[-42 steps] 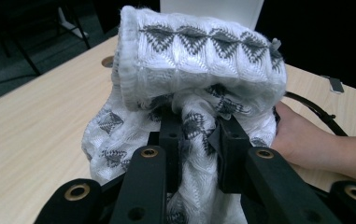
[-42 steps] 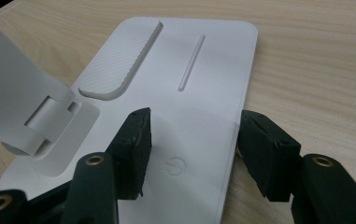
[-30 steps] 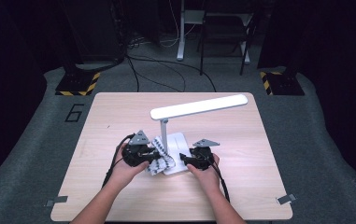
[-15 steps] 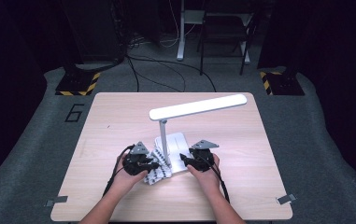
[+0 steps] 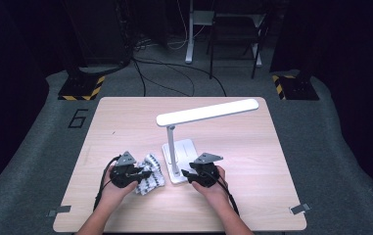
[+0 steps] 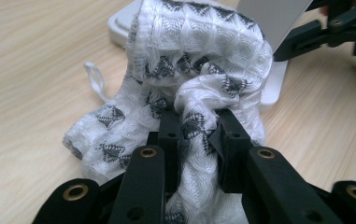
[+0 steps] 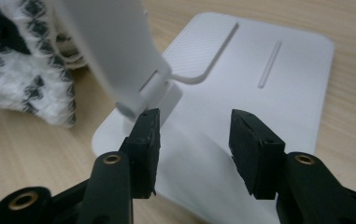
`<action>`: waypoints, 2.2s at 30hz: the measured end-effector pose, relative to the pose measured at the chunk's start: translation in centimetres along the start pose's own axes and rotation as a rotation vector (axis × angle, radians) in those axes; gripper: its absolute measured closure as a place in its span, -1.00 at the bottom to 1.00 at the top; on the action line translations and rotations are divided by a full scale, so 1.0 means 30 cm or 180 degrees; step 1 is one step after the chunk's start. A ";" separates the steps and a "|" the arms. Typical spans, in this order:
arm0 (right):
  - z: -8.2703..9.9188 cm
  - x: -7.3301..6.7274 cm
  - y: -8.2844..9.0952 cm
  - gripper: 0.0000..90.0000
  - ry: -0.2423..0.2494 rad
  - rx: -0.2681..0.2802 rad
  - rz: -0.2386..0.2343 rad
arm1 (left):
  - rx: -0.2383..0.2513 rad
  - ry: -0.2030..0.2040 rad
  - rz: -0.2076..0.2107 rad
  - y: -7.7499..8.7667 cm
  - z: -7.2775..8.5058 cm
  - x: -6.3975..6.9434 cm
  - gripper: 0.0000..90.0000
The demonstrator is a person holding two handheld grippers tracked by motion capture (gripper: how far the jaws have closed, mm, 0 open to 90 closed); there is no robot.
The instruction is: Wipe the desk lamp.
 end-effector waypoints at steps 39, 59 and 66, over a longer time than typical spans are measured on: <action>-0.053 -0.116 -0.086 0.39 0.0320 -0.0022 0.0052 | -0.0096 0.0210 -0.0115 -0.025 0.108 -0.025 0.60; -0.012 -0.169 -0.053 0.41 0.0509 0.0024 0.0104 | -0.0115 0.0046 -0.0131 -0.102 0.032 0.037 0.60; -0.023 -0.168 -0.068 0.51 0.0584 0.0048 0.0250 | -0.0127 0.0019 -0.0170 -0.109 0.029 0.054 0.61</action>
Point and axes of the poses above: each handheld gripper's, and its own axes: y roughly backward along the jaws, z roughly out of its underside, x roughly to its right, the point moved 7 cm from there along -y, roughly forward along the jaws, and after that the axes turned 10 degrees about -x, right-handed, at the moved point
